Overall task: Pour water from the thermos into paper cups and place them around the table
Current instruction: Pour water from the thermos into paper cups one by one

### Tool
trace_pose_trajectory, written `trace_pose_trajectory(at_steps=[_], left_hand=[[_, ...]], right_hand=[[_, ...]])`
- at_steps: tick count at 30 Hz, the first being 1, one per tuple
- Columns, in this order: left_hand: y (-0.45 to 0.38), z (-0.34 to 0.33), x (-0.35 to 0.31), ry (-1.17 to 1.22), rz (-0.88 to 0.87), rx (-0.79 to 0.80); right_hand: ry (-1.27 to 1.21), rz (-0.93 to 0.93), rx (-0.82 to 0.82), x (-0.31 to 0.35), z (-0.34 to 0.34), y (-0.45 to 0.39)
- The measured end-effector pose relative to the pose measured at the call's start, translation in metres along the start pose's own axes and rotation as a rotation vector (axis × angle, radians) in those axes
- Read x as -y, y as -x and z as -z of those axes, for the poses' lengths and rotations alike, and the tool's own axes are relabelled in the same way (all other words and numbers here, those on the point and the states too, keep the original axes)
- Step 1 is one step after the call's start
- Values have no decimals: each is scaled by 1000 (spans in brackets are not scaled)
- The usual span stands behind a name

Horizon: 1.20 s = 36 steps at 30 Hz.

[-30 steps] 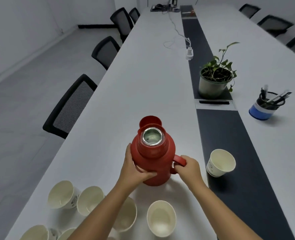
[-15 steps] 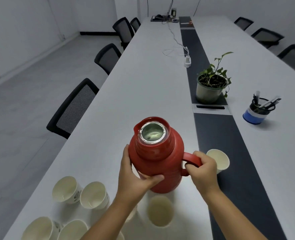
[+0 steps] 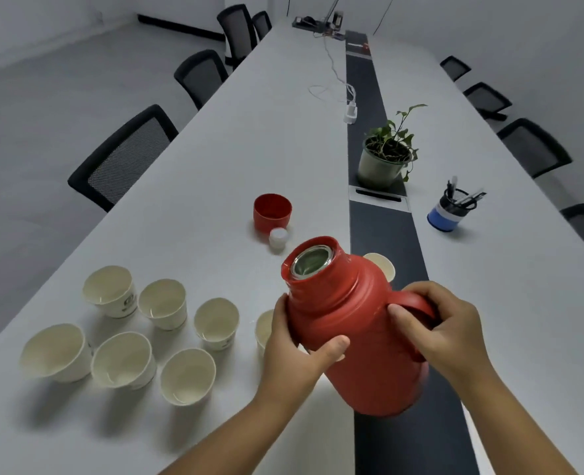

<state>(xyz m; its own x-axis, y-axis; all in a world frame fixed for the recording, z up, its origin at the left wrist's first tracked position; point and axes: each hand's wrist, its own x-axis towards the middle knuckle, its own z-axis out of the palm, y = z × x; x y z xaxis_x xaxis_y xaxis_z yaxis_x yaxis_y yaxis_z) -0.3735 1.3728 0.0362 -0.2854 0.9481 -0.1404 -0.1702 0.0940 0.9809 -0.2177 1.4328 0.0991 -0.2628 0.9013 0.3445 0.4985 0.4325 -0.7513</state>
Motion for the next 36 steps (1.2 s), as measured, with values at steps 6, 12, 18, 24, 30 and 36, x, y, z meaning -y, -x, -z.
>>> trace_pose_trajectory(at_steps=[6,12,18,24,30,36], left_hand=[[28,-8,26,104,132,77],[42,-7,45,267,215,111],[43,-8,58,304,264,122],[39,-5,67,318,306,134],[37,-7,76,338,346,109],[35,-9,76,402,365,87]], right_hand=[[97,-75,82,-3,8,32],[174,-177,152,-4,3,48],[274,-214,233,-2,-1,45],[364,-226,280,2,-10,35],[454,-245,330,5,-17,26],[497,-246,361,10,-20,17]])
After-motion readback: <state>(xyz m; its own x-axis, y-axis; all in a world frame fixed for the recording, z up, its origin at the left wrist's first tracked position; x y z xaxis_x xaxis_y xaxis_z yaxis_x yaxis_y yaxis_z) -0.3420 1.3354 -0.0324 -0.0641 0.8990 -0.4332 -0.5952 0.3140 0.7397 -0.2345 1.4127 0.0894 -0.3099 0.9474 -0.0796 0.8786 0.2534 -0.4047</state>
